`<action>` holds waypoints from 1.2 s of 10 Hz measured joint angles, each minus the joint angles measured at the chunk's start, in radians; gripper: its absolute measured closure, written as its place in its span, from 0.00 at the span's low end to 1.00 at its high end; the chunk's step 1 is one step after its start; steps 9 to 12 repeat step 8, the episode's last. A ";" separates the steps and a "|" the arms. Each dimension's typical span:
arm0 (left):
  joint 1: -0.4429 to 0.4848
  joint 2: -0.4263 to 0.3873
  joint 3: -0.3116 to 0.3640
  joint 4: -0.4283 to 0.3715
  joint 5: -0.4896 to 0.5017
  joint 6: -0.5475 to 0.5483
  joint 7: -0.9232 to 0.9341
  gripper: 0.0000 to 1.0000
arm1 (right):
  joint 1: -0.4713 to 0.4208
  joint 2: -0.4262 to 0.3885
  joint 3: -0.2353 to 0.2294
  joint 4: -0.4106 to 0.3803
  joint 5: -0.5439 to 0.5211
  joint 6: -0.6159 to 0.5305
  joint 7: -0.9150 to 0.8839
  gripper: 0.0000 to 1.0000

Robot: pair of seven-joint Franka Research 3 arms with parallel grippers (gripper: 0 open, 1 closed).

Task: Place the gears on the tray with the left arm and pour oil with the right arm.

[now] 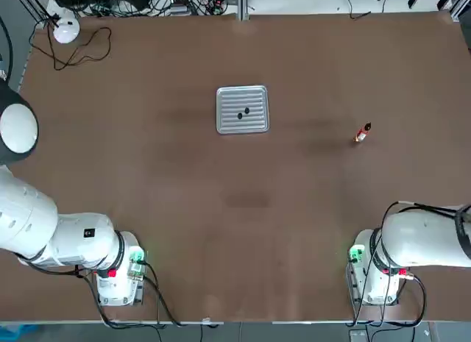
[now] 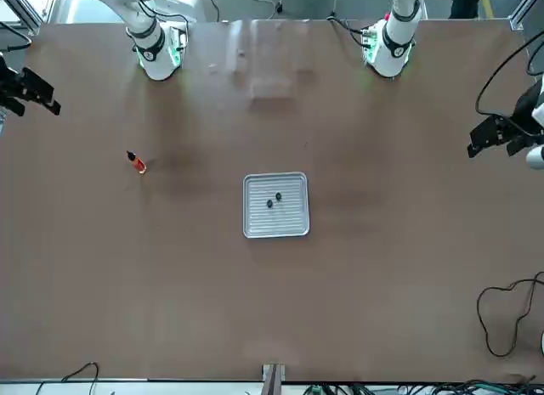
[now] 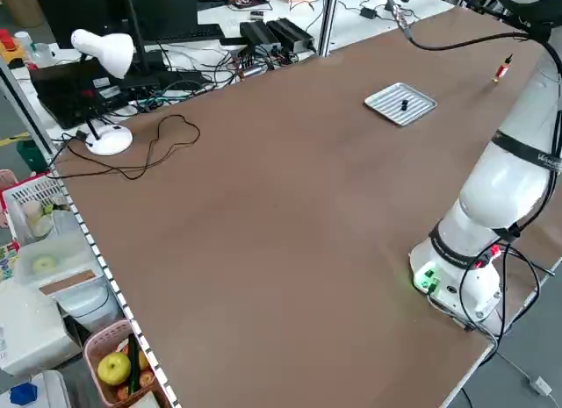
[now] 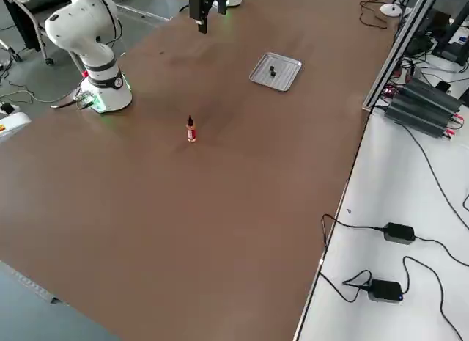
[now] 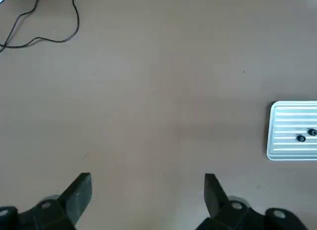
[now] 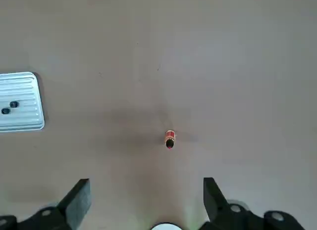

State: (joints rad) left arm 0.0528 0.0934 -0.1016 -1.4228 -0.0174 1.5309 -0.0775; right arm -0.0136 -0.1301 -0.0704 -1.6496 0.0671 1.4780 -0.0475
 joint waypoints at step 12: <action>-0.001 -0.001 -0.002 0.001 0.000 0.000 0.003 0.00 | 0.008 -0.013 0.008 -0.016 -0.033 0.017 0.000 0.00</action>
